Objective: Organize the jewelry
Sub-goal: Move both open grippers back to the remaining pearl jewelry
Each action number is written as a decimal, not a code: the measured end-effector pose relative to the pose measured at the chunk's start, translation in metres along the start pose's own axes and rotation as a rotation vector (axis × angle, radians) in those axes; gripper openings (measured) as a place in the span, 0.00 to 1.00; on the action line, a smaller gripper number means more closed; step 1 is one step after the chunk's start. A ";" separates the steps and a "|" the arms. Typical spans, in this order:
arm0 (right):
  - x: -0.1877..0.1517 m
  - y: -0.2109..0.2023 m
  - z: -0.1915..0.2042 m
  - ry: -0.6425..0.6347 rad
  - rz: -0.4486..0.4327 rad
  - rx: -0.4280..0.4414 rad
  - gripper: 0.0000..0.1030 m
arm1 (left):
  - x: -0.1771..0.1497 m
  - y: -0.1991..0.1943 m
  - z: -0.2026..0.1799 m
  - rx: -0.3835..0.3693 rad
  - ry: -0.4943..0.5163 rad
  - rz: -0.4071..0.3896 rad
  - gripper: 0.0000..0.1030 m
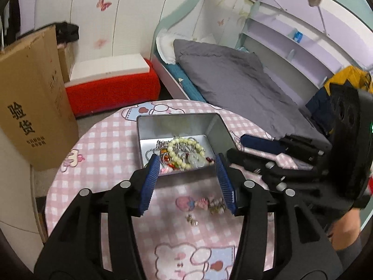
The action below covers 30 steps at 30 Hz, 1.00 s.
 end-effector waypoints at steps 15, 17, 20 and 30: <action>-0.059 -0.040 0.017 -0.037 -0.008 -0.043 0.38 | -0.078 0.007 -0.006 0.049 0.043 0.051 0.52; -0.070 -0.037 0.016 -0.029 0.004 -0.049 0.39 | -0.086 0.014 -0.004 0.056 0.039 0.063 0.52; -0.085 -0.028 0.019 -0.030 0.032 -0.045 0.39 | -0.095 0.027 -0.003 0.073 0.036 0.079 0.52; -0.105 -0.006 0.021 -0.034 0.071 -0.021 0.39 | -0.101 0.052 -0.008 0.089 0.050 0.107 0.47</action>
Point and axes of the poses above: each gripper's, at about its wrist camera, not at the fingertips, and y roughly the way its jaws point, z to its left, x to its top, the point moved 3 cm from there along y, roughly the way its jaws point, and after that the axes turned 8 degrees about -y, right-handed, at the moved point
